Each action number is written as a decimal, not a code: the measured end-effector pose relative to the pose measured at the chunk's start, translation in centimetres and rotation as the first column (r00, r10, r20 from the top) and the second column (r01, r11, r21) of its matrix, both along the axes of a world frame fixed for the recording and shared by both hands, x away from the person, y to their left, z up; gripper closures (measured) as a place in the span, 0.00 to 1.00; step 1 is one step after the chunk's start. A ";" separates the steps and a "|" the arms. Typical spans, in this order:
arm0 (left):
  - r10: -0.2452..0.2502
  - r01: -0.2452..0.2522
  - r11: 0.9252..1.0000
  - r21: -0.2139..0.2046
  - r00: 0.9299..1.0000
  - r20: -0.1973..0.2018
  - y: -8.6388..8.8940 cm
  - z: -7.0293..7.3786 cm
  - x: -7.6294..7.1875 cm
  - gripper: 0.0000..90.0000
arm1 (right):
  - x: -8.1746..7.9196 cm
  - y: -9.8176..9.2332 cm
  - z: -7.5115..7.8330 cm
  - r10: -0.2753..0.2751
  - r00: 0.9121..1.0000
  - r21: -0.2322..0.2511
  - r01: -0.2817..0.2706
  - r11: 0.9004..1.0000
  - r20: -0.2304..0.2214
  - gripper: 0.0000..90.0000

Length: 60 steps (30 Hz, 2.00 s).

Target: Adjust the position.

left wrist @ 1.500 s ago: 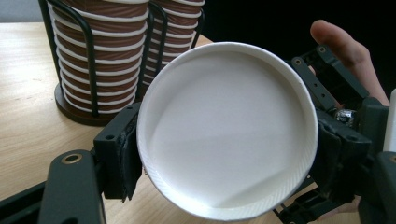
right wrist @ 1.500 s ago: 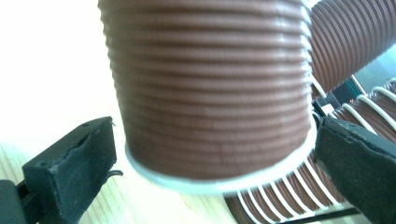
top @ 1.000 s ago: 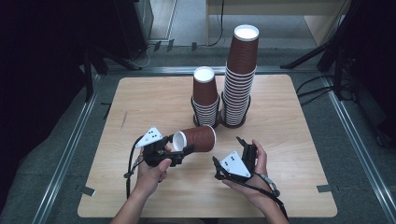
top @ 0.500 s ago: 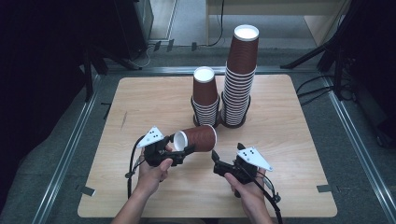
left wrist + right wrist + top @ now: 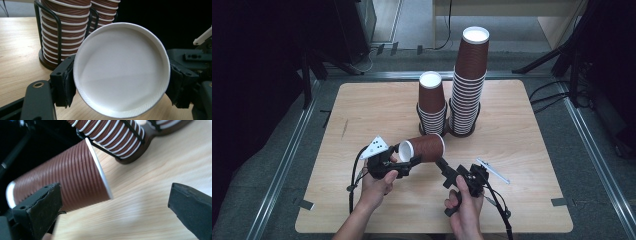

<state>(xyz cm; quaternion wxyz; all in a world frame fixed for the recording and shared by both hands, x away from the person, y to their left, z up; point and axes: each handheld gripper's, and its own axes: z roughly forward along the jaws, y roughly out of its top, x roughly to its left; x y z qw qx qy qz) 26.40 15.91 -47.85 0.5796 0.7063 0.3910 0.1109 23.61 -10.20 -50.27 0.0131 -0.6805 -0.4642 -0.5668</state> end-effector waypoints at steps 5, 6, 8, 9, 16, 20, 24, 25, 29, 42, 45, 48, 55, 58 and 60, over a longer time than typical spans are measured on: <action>0.004 -0.004 1.000 -0.003 1.000 0.003 -0.1 0.0 -0.1 0.26 | -0.1 0.5 -0.1 -0.001 0.994 0.214 0.024 0.977 -0.107 0.00; 0.005 -0.005 1.000 -0.004 1.000 0.005 -0.2 0.0 -0.1 0.26 | -0.1 0.6 -0.1 0.003 0.992 0.243 0.029 0.969 -0.129 0.00; 0.006 -0.006 1.000 -0.004 1.000 0.007 -0.2 0.0 -0.2 0.26 | -0.1 1.0 -0.2 0.017 0.986 0.323 0.038 0.946 -0.167 0.00; 0.007 -0.007 1.000 -0.001 1.000 0.007 -0.2 0.0 -0.2 0.26 | -0.2 1.2 -0.2 0.018 0.981 0.350 0.051 0.935 -0.191 0.00; 0.008 -0.008 1.000 0.001 1.000 0.011 -0.4 -0.1 -0.3 0.26 | -0.1 2.0 0.4 -0.002 0.963 0.540 0.153 0.827 -0.269 0.00; 0.007 -0.007 1.000 0.003 1.000 0.012 -0.5 -0.2 -0.3 0.26 | 0.4 2.1 0.3 0.007 0.951 0.582 0.184 0.792 -0.310 0.00; 0.003 -0.003 1.000 0.008 1.000 0.011 -0.8 -0.3 -0.4 0.26 | 0.8 2.4 0.0 0.005 0.938 0.607 0.220 0.763 -0.346 0.00; 0.001 -0.001 1.000 0.009 1.000 0.011 -0.9 -0.4 -0.4 0.26 | 0.9 2.5 -0.1 0.011 0.935 0.610 0.223 0.760 -0.356 0.00; -0.004 0.003 1.000 0.018 1.000 0.017 -1.2 -0.4 -0.6 0.26 | 1.5 2.9 -0.6 0.013 0.924 0.624 0.247 0.741 -0.382 0.00; -0.024 0.023 0.998 0.054 0.999 0.026 -2.0 -0.5 -0.8 0.26 | 3.3 3.7 -1.8 0.009 0.905 0.625 0.286 0.726 -0.425 0.00; -0.029 0.027 0.998 0.055 0.999 0.024 -2.0 -0.6 -0.8 0.26 | 3.4 3.7 -1.9 0.013 0.906 0.633 0.285 0.720 -0.423 0.00; -0.031 0.029 0.998 0.058 0.999 0.026 -2.0 -0.6 -0.9 0.26 | 3.6 3.7 -2.1 0.020 0.910 0.642 0.277 0.715 -0.415 0.05; -0.039 0.039 0.998 0.052 0.999 0.016 -1.9 -0.7 -0.7 0.25 | 3.6 3.6 -2.2 0.029 0.917 0.652 0.260 0.712 -0.398 0.09; -0.042 0.042 0.998 0.036 0.999 0.002 -1.9 -0.9 -0.7 0.25 | 3.5 3.6 -2.2 0.020 0.922 0.652 0.257 0.713 -0.386 0.11; -0.040 0.040 0.999 0.033 0.999 0.004 -1.9 -0.9 -0.7 0.24 | 3.4 3.6 -2.2 0.015 0.926 0.650 0.254 0.716 -0.378 0.11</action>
